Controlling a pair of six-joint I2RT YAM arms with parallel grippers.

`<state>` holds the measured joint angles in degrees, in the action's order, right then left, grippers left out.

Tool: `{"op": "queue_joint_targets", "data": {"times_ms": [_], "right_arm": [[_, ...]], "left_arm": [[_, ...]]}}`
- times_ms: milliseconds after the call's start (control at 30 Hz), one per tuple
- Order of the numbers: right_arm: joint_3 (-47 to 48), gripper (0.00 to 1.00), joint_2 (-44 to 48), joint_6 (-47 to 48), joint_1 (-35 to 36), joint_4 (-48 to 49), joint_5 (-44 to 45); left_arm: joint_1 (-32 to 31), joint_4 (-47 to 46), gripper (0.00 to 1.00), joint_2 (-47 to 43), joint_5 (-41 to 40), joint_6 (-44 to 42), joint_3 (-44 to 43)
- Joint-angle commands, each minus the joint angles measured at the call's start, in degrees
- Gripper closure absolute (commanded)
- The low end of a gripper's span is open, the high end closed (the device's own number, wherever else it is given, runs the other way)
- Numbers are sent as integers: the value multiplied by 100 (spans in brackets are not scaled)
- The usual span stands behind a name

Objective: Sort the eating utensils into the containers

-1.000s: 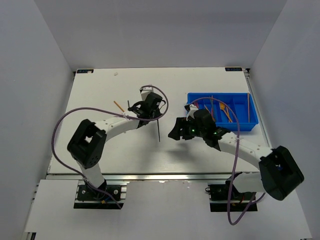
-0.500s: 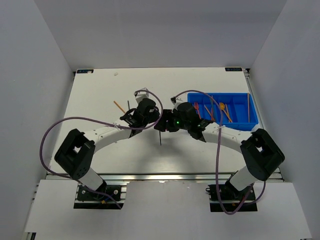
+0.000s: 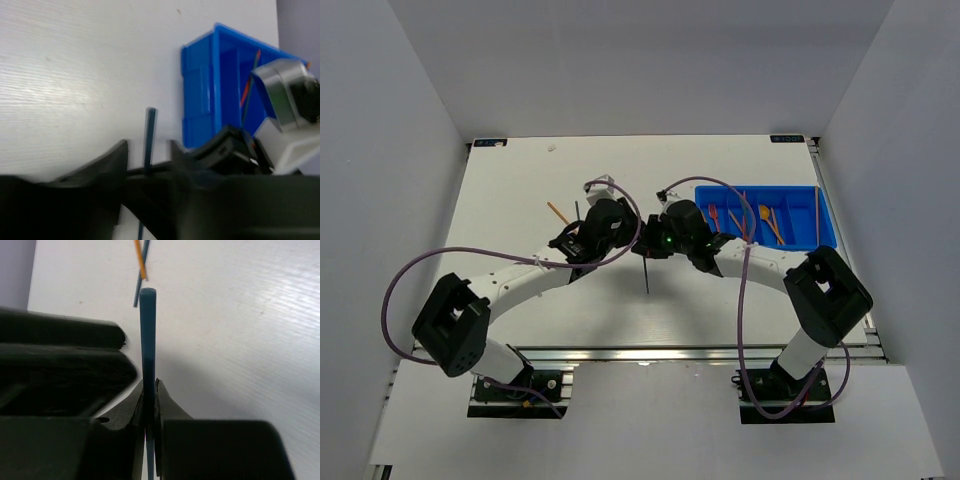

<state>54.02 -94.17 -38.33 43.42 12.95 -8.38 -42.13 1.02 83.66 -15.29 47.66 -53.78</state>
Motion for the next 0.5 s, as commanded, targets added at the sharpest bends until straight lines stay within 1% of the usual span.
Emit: {"op": "queue_joint_targets", "data": {"times_ms": [0, 33, 67, 100, 133, 167, 233, 267, 300, 333, 367, 433, 467], "right_arm": [[214, 100, 232, 403, -35, 130, 352], [258, 100, 293, 796, -79, -298, 459], [345, 100, 433, 1009, -210, -563, 617], [381, 100, 539, 1264, -289, -809, 958], [416, 100, 653, 1527, -403, -1290, 1187], [521, 100, 889, 2008, -683, -1634, 1668], [618, 100, 1119, 2416, -1088, -2084, 2058], [662, 100, 1303, 2827, -1595, -2304, 2330], [689, 100, 1348, 3074, -1852, -2349, 2376], [750, 100, 1366, 3286, -2116, -2437, 2446], [803, 100, 1366, 3496, -2588, -2542, 2568], [917, 100, 1349, 4128, -3013, -2464, 2544], [943, 100, 1314, 4340, -3345, -2394, 2587]], "left_arm": [[-6, 302, 42, -358, -209, -55, -115], [-6, 651, 2, -420, -359, -98, -176], [-6, 863, 2, -499, -535, -221, -351], [3, 1065, 2, -700, -902, -300, -448], [3, 1485, 2, -823, -1106, -371, -528], [3, 1689, 2, -973, -1317, -502, -641], [3, 2145, 2, -1465, -1799, -626, -704], [3, 2279, 2, -1640, -1889, -739, -713], [3, 2385, 2, -1973, -1934, -801, -704], [3, 2568, 2, -2124, -1917, -854, -695], [3, 2675, 2, -2273, -1864, -985, -678], [3, 2990, 2, -2624, -1785, -1118, -634], [3, 3114, 2, -2713, -1732, -1258, -625]]}}
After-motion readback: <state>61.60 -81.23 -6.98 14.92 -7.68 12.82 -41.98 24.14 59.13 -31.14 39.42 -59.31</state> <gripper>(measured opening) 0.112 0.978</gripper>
